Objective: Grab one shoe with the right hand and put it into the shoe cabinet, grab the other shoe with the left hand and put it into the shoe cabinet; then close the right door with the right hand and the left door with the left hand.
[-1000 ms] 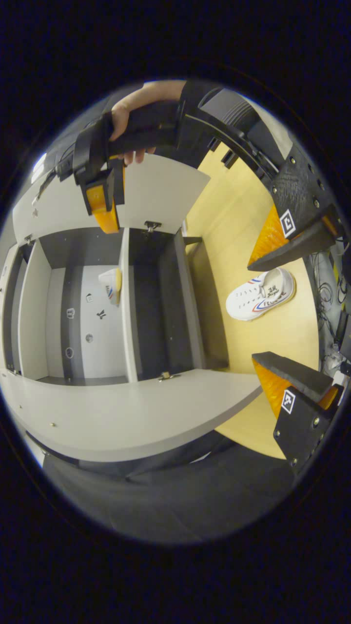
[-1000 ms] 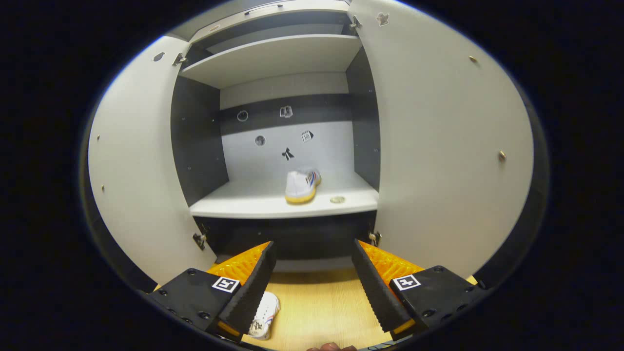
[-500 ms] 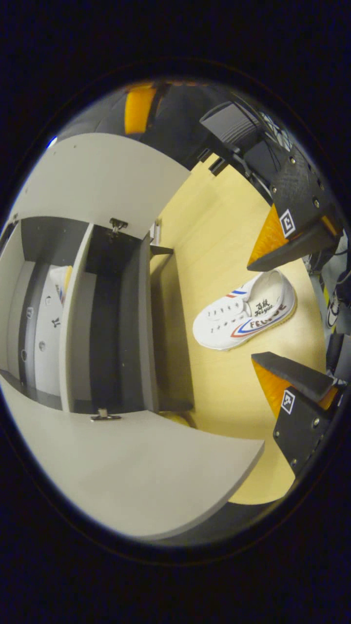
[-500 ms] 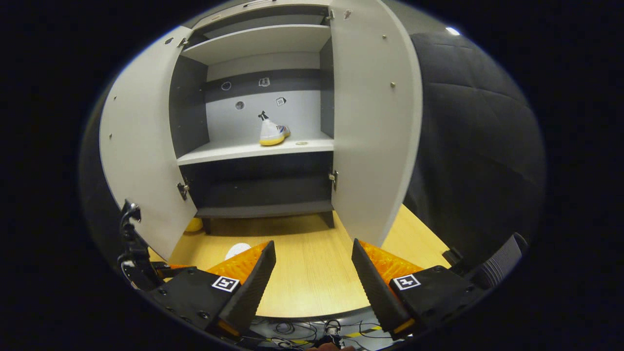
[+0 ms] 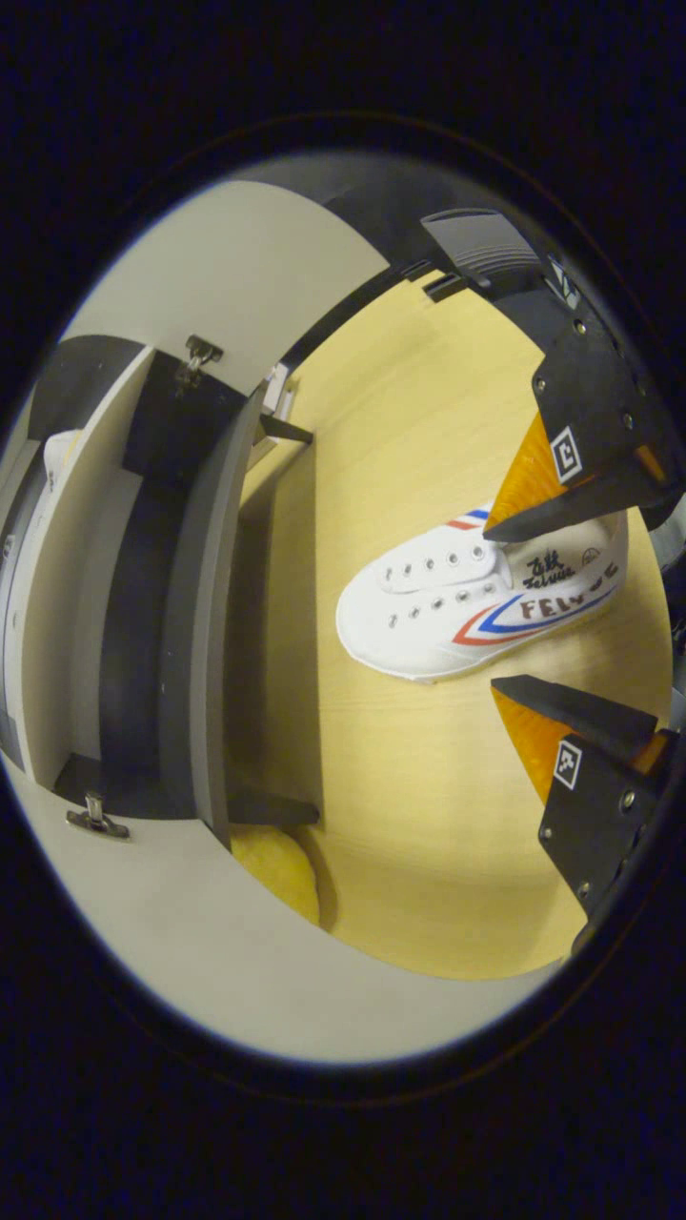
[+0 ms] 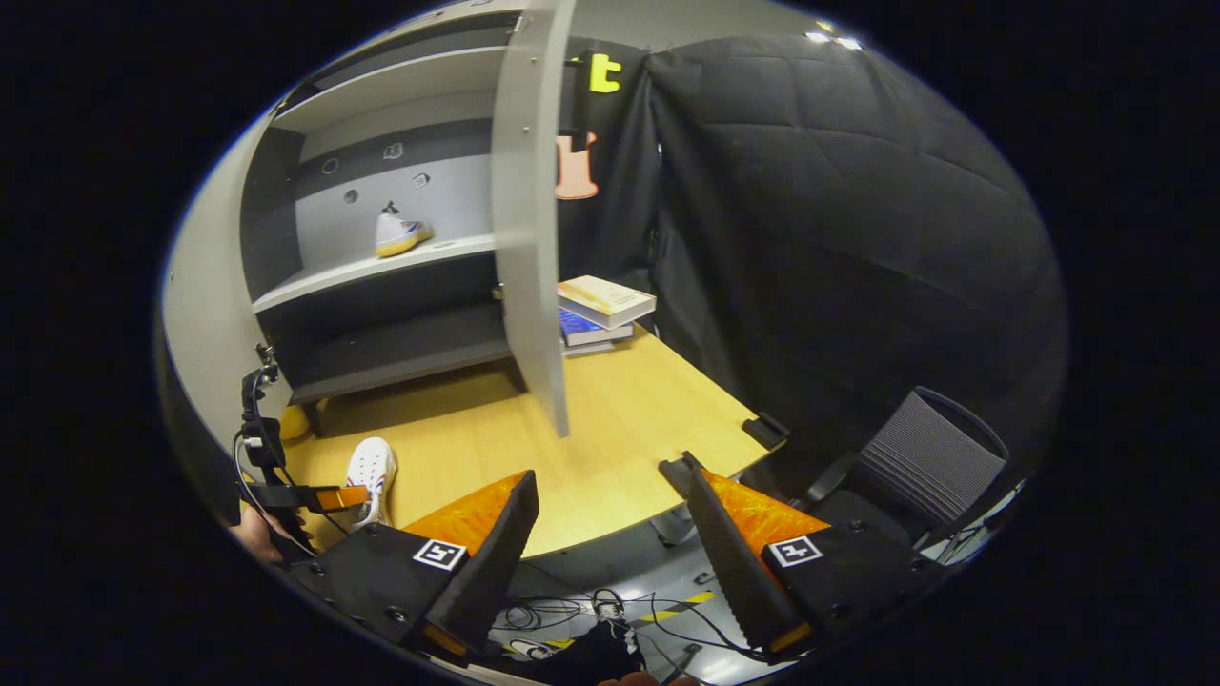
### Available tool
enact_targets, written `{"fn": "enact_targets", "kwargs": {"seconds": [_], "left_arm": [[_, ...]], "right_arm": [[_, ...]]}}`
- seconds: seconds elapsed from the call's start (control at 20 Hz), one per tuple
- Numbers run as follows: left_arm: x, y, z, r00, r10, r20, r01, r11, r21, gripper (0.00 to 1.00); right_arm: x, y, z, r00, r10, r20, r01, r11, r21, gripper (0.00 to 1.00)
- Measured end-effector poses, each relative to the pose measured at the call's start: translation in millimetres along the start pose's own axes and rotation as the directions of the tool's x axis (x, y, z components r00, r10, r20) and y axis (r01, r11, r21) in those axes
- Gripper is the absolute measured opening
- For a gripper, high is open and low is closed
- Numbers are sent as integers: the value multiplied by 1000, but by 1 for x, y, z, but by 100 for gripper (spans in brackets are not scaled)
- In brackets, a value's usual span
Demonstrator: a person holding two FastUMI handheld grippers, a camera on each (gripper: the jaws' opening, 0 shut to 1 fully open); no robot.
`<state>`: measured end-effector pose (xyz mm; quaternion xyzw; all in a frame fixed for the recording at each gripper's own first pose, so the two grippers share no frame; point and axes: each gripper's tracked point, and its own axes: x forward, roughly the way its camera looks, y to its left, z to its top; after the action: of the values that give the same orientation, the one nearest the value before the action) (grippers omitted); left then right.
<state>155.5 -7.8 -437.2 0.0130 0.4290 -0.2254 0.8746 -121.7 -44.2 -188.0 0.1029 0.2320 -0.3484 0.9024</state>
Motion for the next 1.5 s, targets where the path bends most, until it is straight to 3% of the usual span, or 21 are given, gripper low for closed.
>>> {"fn": "enact_targets", "kwargs": {"seconds": [0.15, 0.25, 0.35, 0.45, 0.5, 0.55, 0.8, 1.05, 1.25, 1.4, 1.5], "left_arm": [[12, 1, -8, 998, -1, -57, -2, 999, -54, 81], [12, 0, -15, 997, 7, -82, -14, 996, -85, 48], [12, -1, -23, 994, -3, -111, -10, 993, -114, 48], [19, -1, -22, 992, -3, -124, -14, 991, -135, 52], [14, -1, -20, 991, 12, -133, -32, 988, -149, 43], [14, -1, -20, 989, 20, -146, -45, 984, -173, 43], [12, 2, -18, 983, 86, -160, -122, 964, -234, 11], [-5, 8, 9, 981, 171, -88, -183, 971, -153, 10], [-17, 17, 27, 988, 155, 11, -149, 966, -212, 10], [-38, 23, 41, 973, 197, 117, -169, 962, -216, 10], [-28, 17, 28, 962, 195, 193, -149, 961, -232, 8]], "right_arm": [[9, -24, 3, 999, -43, -12, 43, 999, 23, 99], [20, -35, 11, 999, -51, -11, 51, 998, 39, 99], [34, -44, 20, 998, -60, -4, 60, 997, 43, 94], [49, -51, 29, 999, -55, -1, 55, 997, 51, 99], [59, -56, 32, 999, -54, -7, 55, 997, 63, 99], [71, -63, 35, 998, -62, -5, 63, 995, 74, 99], [117, -82, 57, 998, -58, 10, 57, 993, 105, 99], [167, -98, 88, 998, -42, 41, 37, 992, 122, 99], [205, -113, 109, 998, -28, 53, 21, 992, 127, 99], [233, -117, 126, 997, -6, 80, -2, 995, 98, 99], [252, -115, 132, 996, 12, 93, -19, 997, 73, 99]]}}
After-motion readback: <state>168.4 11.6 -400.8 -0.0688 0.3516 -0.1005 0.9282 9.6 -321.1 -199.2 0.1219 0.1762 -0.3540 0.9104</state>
